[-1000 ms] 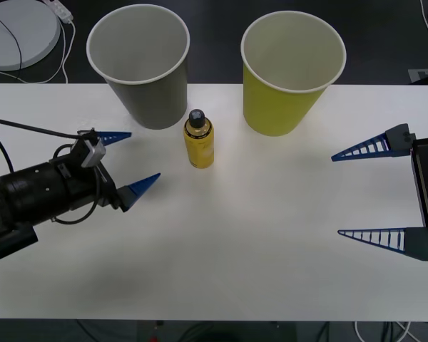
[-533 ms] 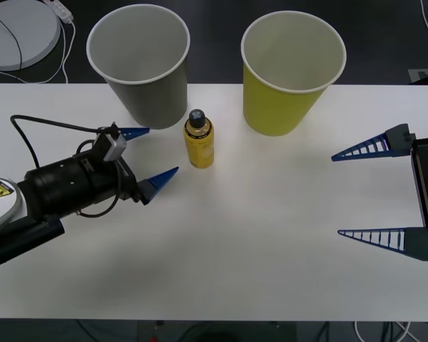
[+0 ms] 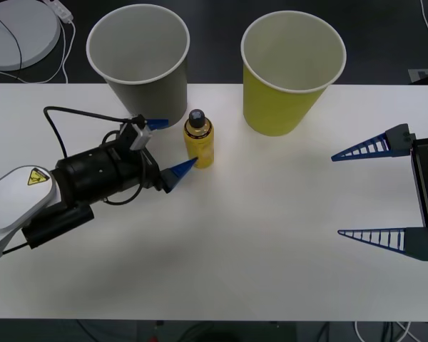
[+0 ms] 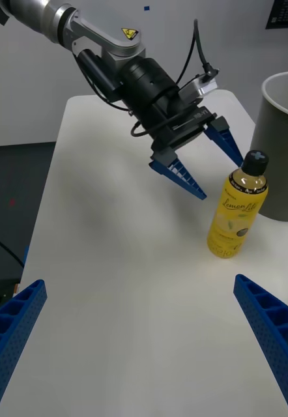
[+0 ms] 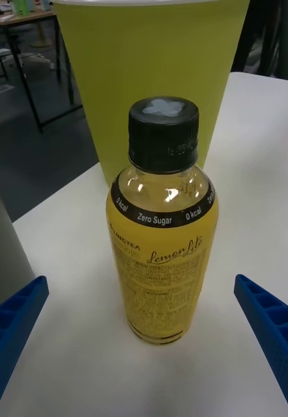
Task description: Put the can into the green bin and the plastic bottle into the gray bin
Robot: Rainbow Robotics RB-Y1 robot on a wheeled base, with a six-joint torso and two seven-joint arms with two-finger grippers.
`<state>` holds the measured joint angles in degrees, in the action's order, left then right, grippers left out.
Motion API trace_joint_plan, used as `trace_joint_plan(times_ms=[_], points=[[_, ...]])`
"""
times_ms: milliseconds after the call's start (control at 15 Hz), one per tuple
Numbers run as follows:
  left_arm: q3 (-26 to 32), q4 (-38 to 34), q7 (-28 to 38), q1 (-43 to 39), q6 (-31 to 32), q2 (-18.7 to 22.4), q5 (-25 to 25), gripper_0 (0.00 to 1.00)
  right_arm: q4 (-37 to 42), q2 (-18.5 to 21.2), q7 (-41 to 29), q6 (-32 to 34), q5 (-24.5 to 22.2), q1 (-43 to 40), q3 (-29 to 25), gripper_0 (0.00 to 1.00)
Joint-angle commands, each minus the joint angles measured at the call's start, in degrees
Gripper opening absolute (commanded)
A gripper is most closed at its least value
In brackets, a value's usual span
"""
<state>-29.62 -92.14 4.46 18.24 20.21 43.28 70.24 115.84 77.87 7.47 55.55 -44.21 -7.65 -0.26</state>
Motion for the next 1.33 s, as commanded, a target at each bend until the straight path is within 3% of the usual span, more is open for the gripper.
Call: trace_joint_plan(times_ms=[67, 733, 1267, 1333], points=[[-0.79, 2.05, 0.28, 2.06, 0.01, -2.06, 1.04, 1.0, 0.0, 0.0, 0.0, 0.0, 0.0, 0.0, 0.0, 1.0], [-1.5, 6.97, 2.66, 6.28, 0.09, -7.95, 5.96, 1.0, 0.0, 0.0, 0.0, 0.0, 0.0, 0.0, 0.0, 1.0], [-1.5, 7.94, 4.59, 7.42, 0.18, -9.35, 8.51, 1.0, 0.0, 0.0, 0.0, 0.0, 0.0, 0.0, 0.0, 1.0], [-1.5, 7.94, 4.68, 7.34, 0.27, -9.35, 8.51, 0.69, 0.0, 0.0, 0.0, 0.0, 0.0, 0.0, 0.0, 1.0]])
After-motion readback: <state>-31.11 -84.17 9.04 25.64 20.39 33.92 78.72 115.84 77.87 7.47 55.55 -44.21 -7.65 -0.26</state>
